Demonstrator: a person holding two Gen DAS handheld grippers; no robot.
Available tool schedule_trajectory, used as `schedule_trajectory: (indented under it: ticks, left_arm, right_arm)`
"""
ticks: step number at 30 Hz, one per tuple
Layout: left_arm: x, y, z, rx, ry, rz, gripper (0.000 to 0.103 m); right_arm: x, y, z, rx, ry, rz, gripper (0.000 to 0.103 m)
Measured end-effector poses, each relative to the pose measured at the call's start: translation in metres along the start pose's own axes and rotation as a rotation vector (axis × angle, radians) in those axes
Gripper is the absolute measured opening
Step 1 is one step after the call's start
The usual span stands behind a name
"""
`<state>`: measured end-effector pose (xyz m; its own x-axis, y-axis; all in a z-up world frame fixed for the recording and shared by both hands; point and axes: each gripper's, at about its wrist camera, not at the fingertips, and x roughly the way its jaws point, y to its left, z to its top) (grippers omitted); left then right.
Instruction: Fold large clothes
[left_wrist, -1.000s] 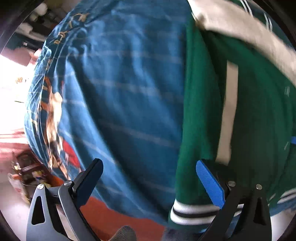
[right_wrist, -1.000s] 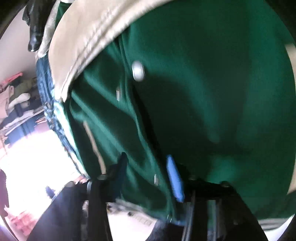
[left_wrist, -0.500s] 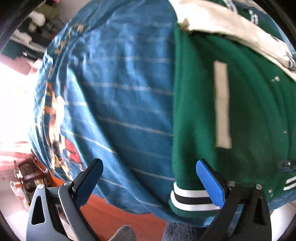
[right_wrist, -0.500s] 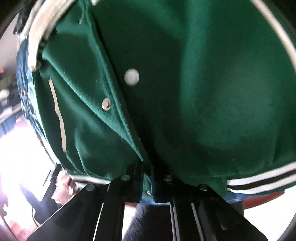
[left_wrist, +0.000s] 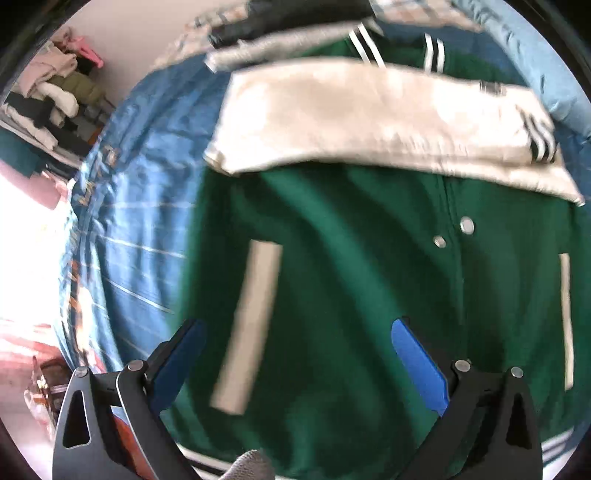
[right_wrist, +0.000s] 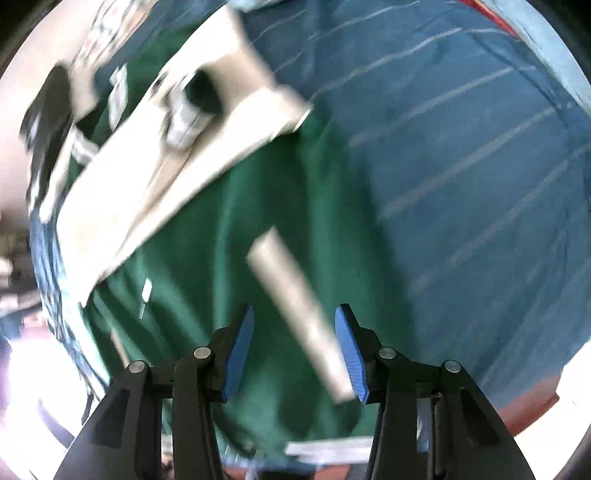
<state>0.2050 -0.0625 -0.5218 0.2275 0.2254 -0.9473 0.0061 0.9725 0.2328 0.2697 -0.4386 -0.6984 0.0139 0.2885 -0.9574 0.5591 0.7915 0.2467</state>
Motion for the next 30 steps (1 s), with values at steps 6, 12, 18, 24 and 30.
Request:
schedule_trajectory:
  ticks: [6, 12, 18, 24, 30]
  left_arm:
    - [0.041, -0.044, -0.024, -0.016, 0.065, 0.127, 0.103]
    - [0.05, -0.04, -0.025, -0.165, 0.075, 0.145, 0.103]
    - [0.055, -0.038, -0.024, -0.273, 0.062, 0.155, 0.103]
    - [0.046, -0.033, -0.021, -0.325, 0.112, 0.206, 0.103]
    - [-0.014, -0.046, -0.052, -0.359, 0.126, 0.322, 0.103]
  right_arm:
    - [0.058, -0.069, 0.051, 0.02, 0.124, 0.107, 0.005]
    - [0.058, -0.053, 0.08, -0.165, 0.268, 0.127, 0.012]
    - [0.049, -0.038, 0.121, -0.265, 0.183, 0.18, 0.036]
    - [0.052, -0.027, 0.126, -0.345, 0.194, 0.05, 0.028]
    - [0.037, -0.04, 0.05, -0.407, 0.458, 0.178, 0.059]
